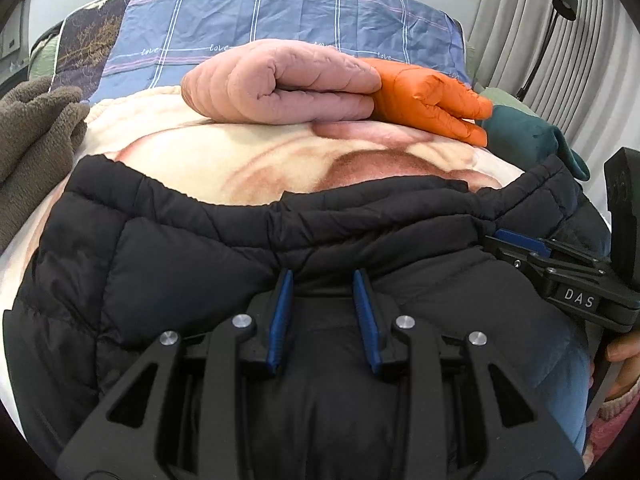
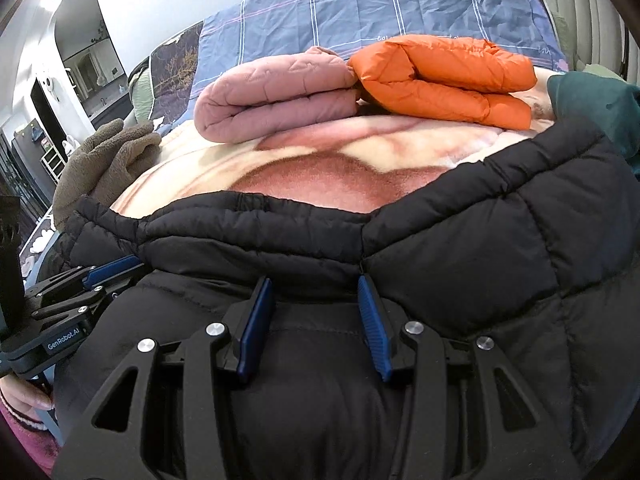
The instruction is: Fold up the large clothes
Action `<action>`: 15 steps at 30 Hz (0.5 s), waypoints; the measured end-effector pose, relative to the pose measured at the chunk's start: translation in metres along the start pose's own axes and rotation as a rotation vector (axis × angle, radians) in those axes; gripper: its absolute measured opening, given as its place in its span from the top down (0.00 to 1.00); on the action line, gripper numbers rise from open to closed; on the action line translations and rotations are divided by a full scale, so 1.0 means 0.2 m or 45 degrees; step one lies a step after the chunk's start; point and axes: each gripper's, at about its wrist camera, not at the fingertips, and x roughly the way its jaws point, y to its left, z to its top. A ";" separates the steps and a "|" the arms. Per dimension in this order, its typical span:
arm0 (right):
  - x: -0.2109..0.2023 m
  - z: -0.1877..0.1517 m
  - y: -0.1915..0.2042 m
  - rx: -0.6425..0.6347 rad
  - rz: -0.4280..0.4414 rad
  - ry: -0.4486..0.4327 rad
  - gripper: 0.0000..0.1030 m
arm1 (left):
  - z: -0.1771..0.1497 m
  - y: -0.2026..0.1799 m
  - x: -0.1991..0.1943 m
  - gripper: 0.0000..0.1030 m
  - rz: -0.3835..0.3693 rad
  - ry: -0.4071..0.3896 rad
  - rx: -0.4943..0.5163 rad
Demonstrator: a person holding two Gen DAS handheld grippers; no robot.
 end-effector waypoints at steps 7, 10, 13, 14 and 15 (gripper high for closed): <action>-0.02 -0.01 0.00 0.013 -0.002 -0.033 0.56 | 0.00 -0.01 -0.02 0.68 0.025 -0.026 0.004; -0.02 -0.02 0.01 0.017 -0.008 -0.042 0.56 | -0.01 -0.02 -0.02 0.68 0.036 -0.035 0.006; -0.02 -0.01 0.03 -0.006 -0.054 -0.022 0.57 | -0.01 -0.01 -0.02 0.68 0.039 -0.041 0.005; -0.03 0.00 0.06 -0.029 -0.102 -0.013 0.57 | -0.01 -0.01 -0.02 0.68 0.041 -0.043 0.007; -0.04 0.01 0.08 -0.049 -0.144 -0.010 0.57 | -0.01 -0.02 -0.03 0.68 0.044 -0.045 0.010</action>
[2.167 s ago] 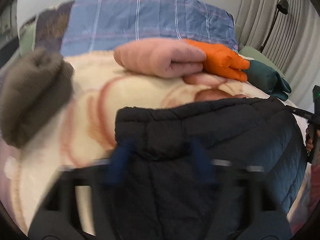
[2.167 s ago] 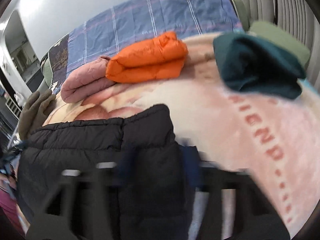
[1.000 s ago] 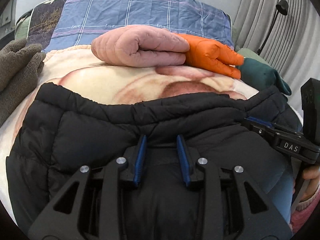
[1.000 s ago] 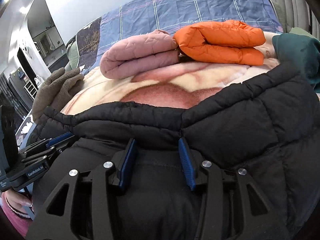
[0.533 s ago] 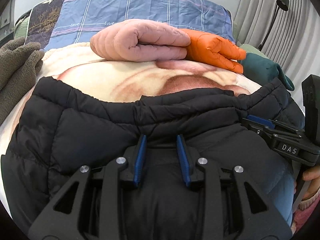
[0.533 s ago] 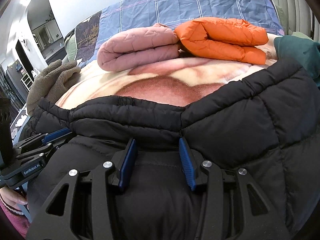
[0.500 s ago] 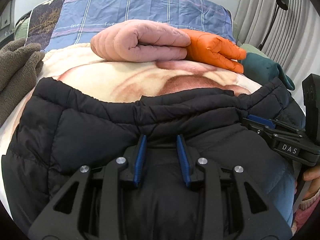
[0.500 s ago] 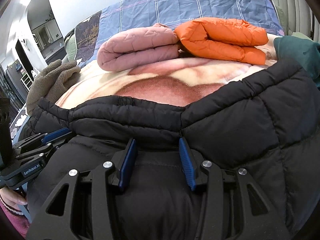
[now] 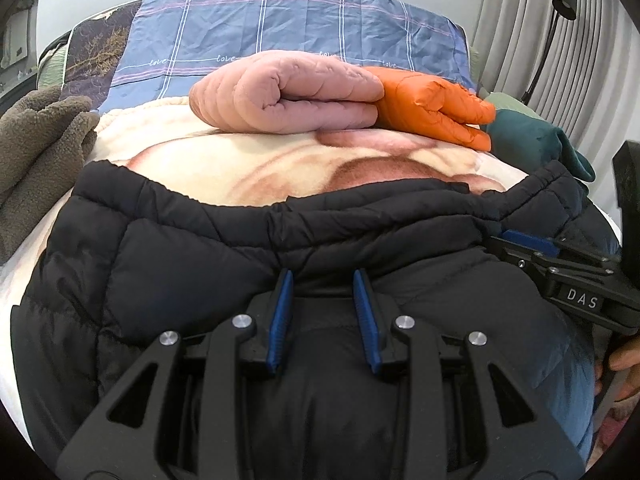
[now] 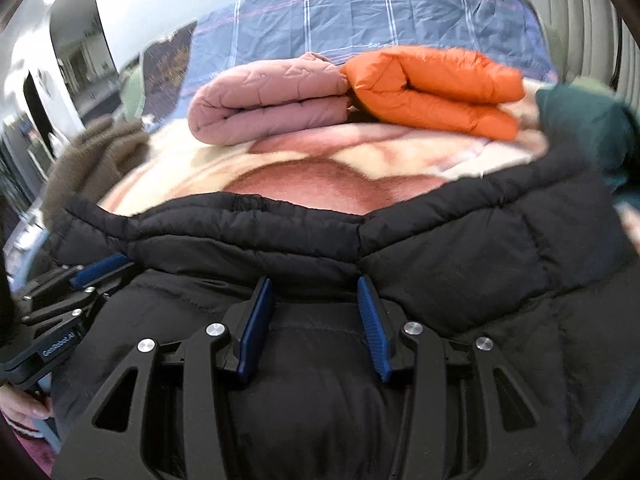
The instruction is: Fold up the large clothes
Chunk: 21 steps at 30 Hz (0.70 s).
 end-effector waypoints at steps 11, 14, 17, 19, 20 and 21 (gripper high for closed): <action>-0.18 0.17 0.24 0.023 0.117 -0.044 0.56 | 0.00 0.09 -0.01 0.69 -0.138 0.009 -0.117; 0.08 0.08 0.20 0.073 0.046 0.144 0.54 | -0.01 0.13 -0.01 0.69 -0.213 0.006 -0.186; 0.11 0.04 0.19 0.052 0.052 0.095 0.53 | -0.02 0.21 -0.01 0.68 -0.373 0.007 -0.334; 0.10 0.04 0.20 0.035 0.039 0.085 0.53 | -0.03 0.25 0.00 0.68 -0.442 0.000 -0.383; 0.10 0.03 0.21 0.026 0.031 0.076 0.53 | -0.03 0.25 0.00 0.68 -0.453 0.000 -0.393; 0.09 0.03 0.21 0.022 0.027 0.070 0.53 | -0.03 0.25 0.00 0.68 -0.459 0.001 -0.400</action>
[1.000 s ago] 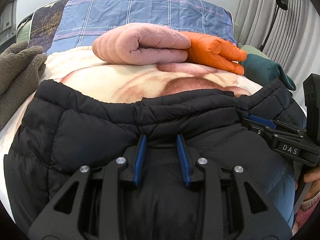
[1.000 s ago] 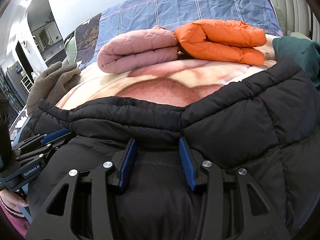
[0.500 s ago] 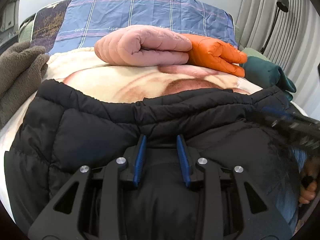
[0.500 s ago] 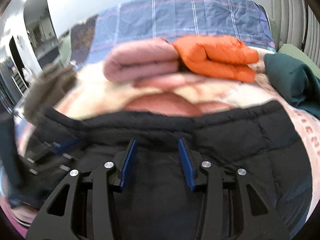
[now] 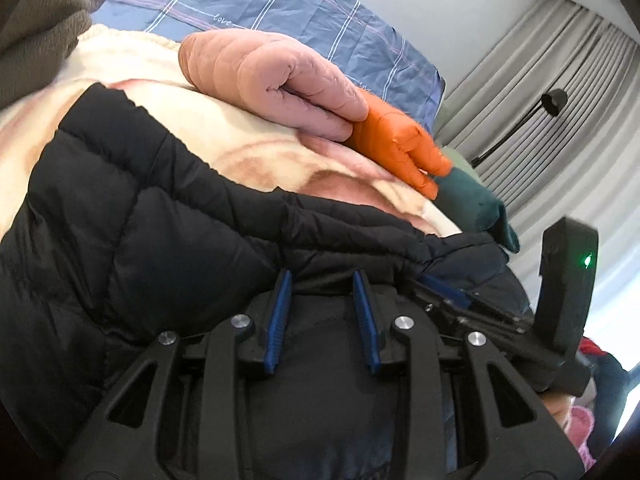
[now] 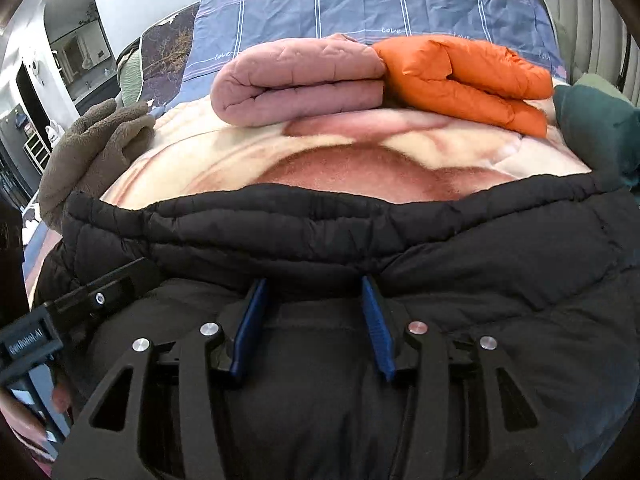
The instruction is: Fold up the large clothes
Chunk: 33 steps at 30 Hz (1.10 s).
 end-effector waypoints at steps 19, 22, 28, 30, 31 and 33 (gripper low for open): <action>0.00 -0.04 0.01 -0.017 -0.004 -0.040 0.52 | 0.00 0.01 -0.02 0.63 -0.051 0.003 -0.085; 0.00 -0.04 0.02 -0.027 -0.016 -0.040 0.52 | 0.01 -0.01 -0.03 0.63 -0.027 0.007 -0.098; -0.06 -0.03 0.04 -0.057 -0.062 -0.039 0.51 | 0.02 -0.13 -0.04 0.56 0.139 0.015 0.013; -0.16 -0.04 0.05 -0.043 -0.065 -0.074 0.51 | 0.00 -0.19 -0.07 0.49 0.167 -0.008 0.088; -0.21 -0.05 0.06 -0.035 -0.044 -0.092 0.51 | 0.00 -0.23 -0.08 0.49 0.177 -0.019 0.131; -0.32 -0.09 0.10 -0.061 0.013 -0.125 0.51 | -0.01 -0.27 -0.10 0.47 0.194 -0.030 0.182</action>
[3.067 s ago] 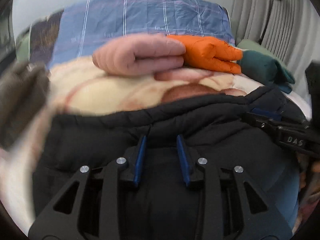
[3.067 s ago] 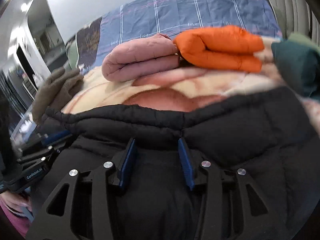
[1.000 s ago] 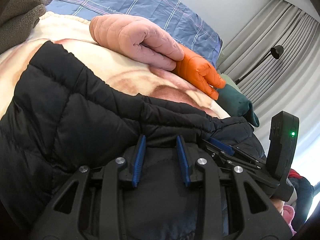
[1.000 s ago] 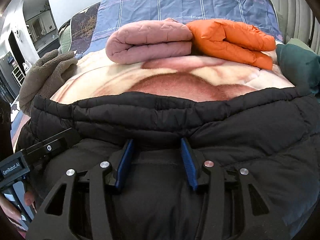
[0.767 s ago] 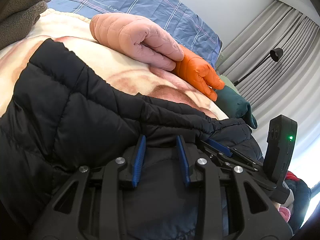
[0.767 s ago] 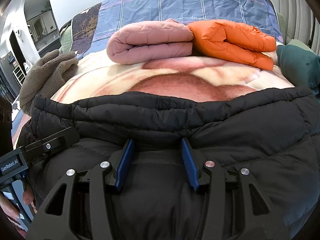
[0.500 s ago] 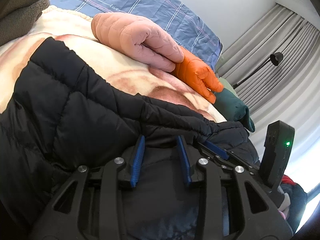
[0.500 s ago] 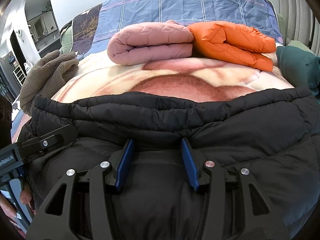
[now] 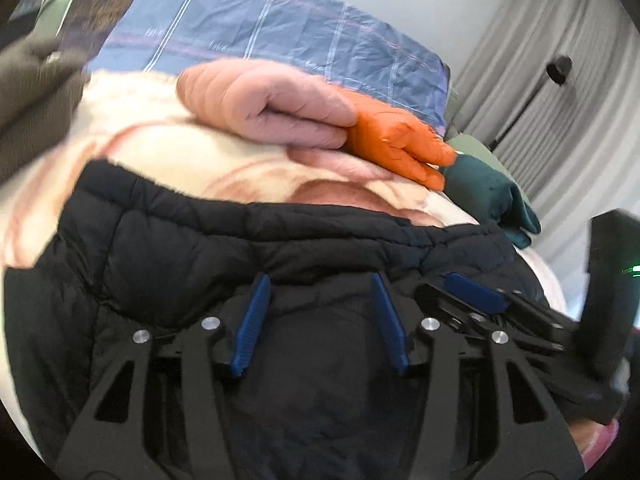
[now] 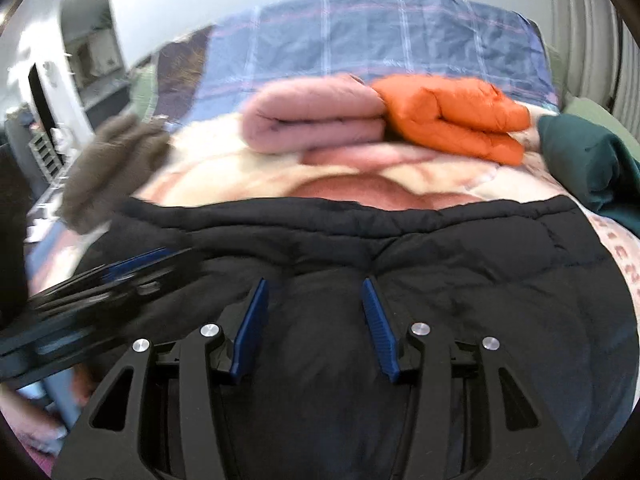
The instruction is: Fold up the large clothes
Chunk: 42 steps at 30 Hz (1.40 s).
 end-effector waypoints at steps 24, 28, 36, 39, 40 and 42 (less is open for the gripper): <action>-0.08 -0.26 -0.04 0.090 -0.035 0.113 0.64 | -0.15 -0.12 0.08 0.26 0.325 0.038 0.328; -0.32 -0.36 0.02 0.048 -0.010 0.026 0.64 | -0.15 -0.08 0.06 0.26 0.285 0.027 0.288; -0.29 -0.56 0.02 0.052 -0.039 0.144 0.65 | -0.17 -0.12 0.09 0.23 0.302 0.037 0.325; -0.42 -0.55 0.07 0.008 -0.016 0.106 0.65 | -0.17 -0.11 0.07 0.23 0.292 0.032 0.312; -0.42 -0.59 0.12 -0.065 -0.028 0.129 0.64 | -0.17 -0.10 0.07 0.23 0.283 0.029 0.304; -0.36 -0.66 0.15 -0.124 -0.048 0.164 0.64 | -0.17 -0.10 0.07 0.22 0.275 0.031 0.298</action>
